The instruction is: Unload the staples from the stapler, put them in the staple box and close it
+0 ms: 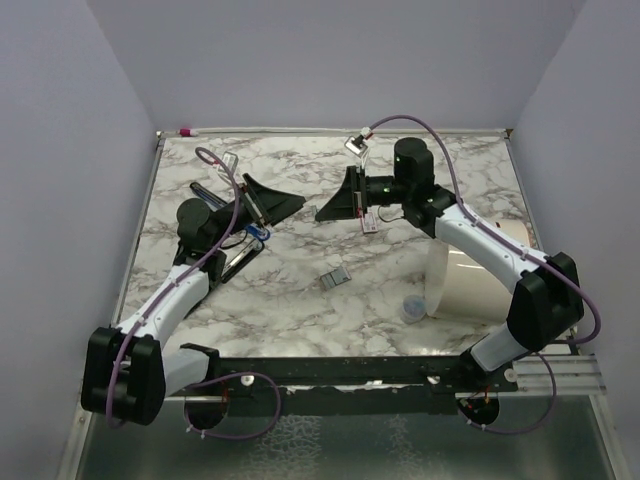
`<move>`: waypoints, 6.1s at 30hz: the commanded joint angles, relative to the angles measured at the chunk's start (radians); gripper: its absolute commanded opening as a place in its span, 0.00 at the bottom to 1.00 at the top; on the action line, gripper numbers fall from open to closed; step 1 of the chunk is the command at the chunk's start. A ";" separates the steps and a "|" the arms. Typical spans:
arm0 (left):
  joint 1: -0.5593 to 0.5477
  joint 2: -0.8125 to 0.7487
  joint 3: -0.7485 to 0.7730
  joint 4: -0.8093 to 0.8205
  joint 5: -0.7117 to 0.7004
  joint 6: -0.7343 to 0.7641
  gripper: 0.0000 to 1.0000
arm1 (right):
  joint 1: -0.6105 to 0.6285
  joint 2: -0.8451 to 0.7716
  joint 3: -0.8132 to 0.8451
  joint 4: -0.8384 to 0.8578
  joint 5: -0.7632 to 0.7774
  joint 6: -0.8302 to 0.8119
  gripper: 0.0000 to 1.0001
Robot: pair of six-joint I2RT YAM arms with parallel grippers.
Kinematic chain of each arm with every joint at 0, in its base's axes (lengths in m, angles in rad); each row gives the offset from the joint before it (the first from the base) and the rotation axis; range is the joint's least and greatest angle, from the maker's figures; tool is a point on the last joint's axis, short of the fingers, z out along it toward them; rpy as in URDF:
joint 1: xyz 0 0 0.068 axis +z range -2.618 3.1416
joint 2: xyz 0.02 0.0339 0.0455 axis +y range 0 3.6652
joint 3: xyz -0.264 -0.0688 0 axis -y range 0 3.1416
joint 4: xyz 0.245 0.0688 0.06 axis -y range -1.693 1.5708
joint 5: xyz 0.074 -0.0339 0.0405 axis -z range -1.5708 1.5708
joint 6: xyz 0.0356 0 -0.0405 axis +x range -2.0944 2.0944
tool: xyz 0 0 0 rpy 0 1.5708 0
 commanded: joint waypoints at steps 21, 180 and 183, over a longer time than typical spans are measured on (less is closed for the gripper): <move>-0.132 0.043 -0.016 0.216 0.004 -0.043 0.53 | -0.003 0.046 -0.076 0.291 -0.155 0.196 0.17; -0.695 0.540 0.342 -1.129 -1.189 -0.083 0.23 | -0.061 -0.483 -0.236 -0.432 0.655 -0.531 0.39; -0.695 0.545 0.344 -1.130 -1.188 -0.082 0.24 | -0.061 -0.482 -0.236 -0.432 0.653 -0.531 0.39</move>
